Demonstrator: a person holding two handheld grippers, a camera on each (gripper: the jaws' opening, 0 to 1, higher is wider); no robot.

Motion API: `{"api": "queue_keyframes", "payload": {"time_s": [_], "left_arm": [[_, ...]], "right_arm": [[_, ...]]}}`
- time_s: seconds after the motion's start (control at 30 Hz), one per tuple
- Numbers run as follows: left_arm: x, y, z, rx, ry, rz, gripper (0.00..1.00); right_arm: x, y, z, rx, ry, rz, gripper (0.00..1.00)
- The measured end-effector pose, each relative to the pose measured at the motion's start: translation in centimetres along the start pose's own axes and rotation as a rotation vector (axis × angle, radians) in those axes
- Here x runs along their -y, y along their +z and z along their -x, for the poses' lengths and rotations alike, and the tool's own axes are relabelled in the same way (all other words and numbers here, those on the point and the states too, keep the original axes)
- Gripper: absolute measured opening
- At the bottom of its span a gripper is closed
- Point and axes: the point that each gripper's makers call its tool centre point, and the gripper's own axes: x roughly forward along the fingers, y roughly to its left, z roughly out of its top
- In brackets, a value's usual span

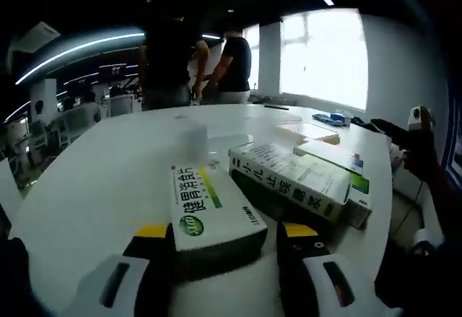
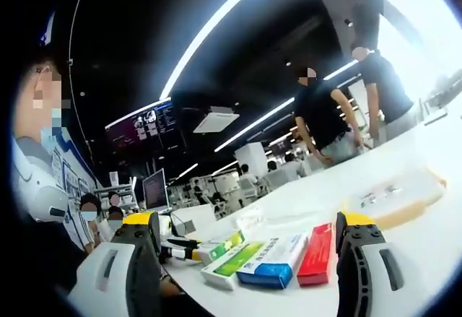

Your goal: Arrange the small medicine boxes into an aligned row inside the storage area until every box is upright, visible, and separated from the surrounding clutter.

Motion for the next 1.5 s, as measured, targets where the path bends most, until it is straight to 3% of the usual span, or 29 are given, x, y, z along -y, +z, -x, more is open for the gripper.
{"api": "queue_keyframes", "payload": {"time_s": [0.3,0.57,0.93,1.0,1.5], "left_arm": [[-1.5,0.0,-0.8,-0.022,0.047,-0.034,0.53],[-1.3,0.0,0.0,-0.012,0.038,-0.002,0.51],[-3.0,0.3,2.0,0.065,0.051,0.092,0.49],[-3.0,0.4,2.2,0.072,0.029,0.130,0.49],[-2.6,1.8,3.9,0.116,0.036,0.100,0.49]], "right_arm": [[0.1,0.3,0.3,0.007,-0.006,0.001,1.00],[0.1,0.2,0.5,0.014,-0.017,-0.007,1.00],[0.0,-0.4,0.2,0.002,-0.006,-0.020,1.00],[0.0,-0.4,0.2,0.002,-0.007,-0.022,1.00],[0.0,-0.5,0.2,0.005,-0.006,-0.029,1.00]]}}
